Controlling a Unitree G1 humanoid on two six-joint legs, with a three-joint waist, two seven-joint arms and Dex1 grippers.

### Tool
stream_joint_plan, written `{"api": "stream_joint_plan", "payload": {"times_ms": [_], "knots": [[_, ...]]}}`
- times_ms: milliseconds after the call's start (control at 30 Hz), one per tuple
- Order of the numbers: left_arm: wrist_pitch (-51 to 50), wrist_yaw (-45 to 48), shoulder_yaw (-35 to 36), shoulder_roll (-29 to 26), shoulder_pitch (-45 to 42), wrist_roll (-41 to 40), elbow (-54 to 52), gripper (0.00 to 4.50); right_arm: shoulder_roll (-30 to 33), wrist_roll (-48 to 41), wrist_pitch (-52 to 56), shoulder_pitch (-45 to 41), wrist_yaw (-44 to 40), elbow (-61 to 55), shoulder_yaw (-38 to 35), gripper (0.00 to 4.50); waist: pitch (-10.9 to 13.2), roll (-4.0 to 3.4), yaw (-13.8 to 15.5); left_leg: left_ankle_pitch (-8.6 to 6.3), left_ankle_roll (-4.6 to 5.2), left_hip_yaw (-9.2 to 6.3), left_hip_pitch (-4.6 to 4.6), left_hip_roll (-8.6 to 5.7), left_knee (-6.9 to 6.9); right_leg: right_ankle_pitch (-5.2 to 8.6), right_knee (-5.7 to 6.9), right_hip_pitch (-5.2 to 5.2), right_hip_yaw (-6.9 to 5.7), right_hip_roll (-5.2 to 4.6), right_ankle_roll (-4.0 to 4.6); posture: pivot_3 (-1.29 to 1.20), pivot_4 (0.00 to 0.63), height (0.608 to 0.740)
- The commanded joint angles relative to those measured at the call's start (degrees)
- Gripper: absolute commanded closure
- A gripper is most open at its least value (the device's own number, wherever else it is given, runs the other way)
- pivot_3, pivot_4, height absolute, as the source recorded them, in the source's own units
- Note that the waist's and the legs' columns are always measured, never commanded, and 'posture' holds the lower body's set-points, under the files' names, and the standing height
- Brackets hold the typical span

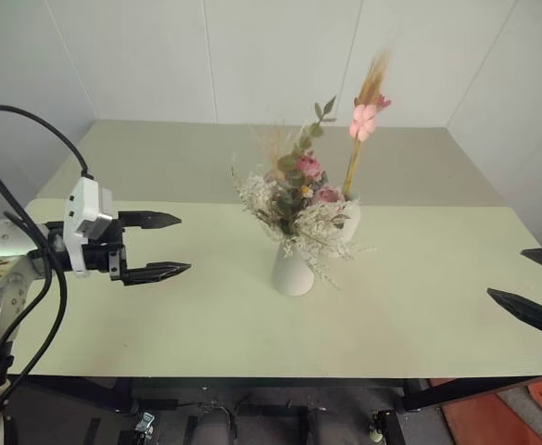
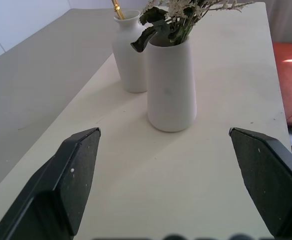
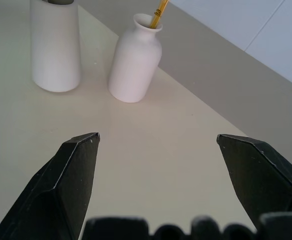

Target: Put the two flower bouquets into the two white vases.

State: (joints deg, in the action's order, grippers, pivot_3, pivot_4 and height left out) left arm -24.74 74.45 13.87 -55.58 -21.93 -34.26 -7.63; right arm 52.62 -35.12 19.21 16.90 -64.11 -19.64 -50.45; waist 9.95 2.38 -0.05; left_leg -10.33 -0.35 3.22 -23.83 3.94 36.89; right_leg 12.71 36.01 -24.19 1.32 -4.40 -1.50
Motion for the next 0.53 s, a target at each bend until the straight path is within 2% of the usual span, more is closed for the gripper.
{"api": "stream_joint_plan", "payload": {"times_ms": [33, 533], "knots": [[-0.1, -0.3, 2.2, -0.9, -0.1, -1.3, -1.3, 0.00, 1.0, -0.1, 0.5, -0.4, 0.5, -0.6, -0.8, 0.05, 0.0, 0.00, 0.0, 0.00, 0.00, 0.00, 0.00, 0.00, 0.00, 0.00, 0.00, 0.00, 0.00, 0.00, 0.00, 0.00, 0.150, 0.740], [-0.1, -2.1, 3.9, -0.7, 2.6, -1.9, -3.0, 0.00, 2.5, 1.8, -0.2, -0.8, 0.3, 1.5, -1.8, 0.05, 0.0, 0.00, 0.0, 0.00, 0.00, 0.00, 0.00, 0.00, 0.00, 0.00, -0.01, 0.00, 0.00, -0.01, 0.01, 0.00, 0.150, 0.740]]}}
